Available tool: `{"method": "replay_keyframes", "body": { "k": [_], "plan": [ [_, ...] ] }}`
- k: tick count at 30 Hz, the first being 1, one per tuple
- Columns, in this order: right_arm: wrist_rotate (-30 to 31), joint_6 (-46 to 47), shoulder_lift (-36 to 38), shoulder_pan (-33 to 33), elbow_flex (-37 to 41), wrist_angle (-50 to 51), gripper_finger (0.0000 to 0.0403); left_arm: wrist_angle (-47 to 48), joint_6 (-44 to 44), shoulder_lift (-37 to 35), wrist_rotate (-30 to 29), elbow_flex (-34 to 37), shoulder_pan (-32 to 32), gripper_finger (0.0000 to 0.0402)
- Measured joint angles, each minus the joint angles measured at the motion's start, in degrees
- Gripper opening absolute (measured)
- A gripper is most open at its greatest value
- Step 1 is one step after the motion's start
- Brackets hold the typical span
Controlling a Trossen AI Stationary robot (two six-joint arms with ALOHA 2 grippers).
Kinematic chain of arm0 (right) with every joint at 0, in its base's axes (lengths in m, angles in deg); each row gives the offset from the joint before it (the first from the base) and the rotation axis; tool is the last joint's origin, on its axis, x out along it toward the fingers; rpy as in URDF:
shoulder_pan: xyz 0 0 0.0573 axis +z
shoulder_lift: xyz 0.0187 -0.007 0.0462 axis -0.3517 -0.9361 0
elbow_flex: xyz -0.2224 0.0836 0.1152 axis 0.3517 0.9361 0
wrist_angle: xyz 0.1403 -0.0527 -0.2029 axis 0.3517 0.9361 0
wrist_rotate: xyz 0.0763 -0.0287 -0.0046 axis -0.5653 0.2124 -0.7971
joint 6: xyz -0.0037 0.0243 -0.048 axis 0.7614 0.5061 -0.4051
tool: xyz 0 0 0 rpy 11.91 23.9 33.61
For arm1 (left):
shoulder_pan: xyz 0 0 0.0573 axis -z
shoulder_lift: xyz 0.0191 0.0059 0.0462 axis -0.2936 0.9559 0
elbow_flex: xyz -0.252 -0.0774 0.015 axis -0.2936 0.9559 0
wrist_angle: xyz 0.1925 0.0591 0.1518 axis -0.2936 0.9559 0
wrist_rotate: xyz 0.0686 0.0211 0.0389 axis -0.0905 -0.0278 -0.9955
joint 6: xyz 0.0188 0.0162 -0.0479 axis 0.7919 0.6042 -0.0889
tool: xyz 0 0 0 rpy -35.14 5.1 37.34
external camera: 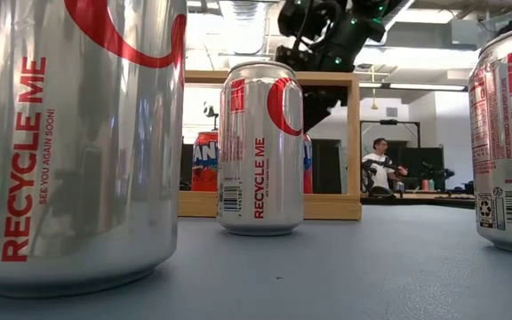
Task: Place canned beverage on shelf
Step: Put the orange soda can on the shelf aligned with the other orange soda cans
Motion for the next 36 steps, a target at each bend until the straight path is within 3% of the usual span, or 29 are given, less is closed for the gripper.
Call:
{"method": "replay_keyframes", "body": {
  "k": [36],
  "plan": [
    [3.88, 0.91, -0.62, -1.24, 0.06, 3.78, 0.0000, -0.04, -0.61, 0.00, 0.02, 0.00, 0.01, 0.0334]
  ]
}}
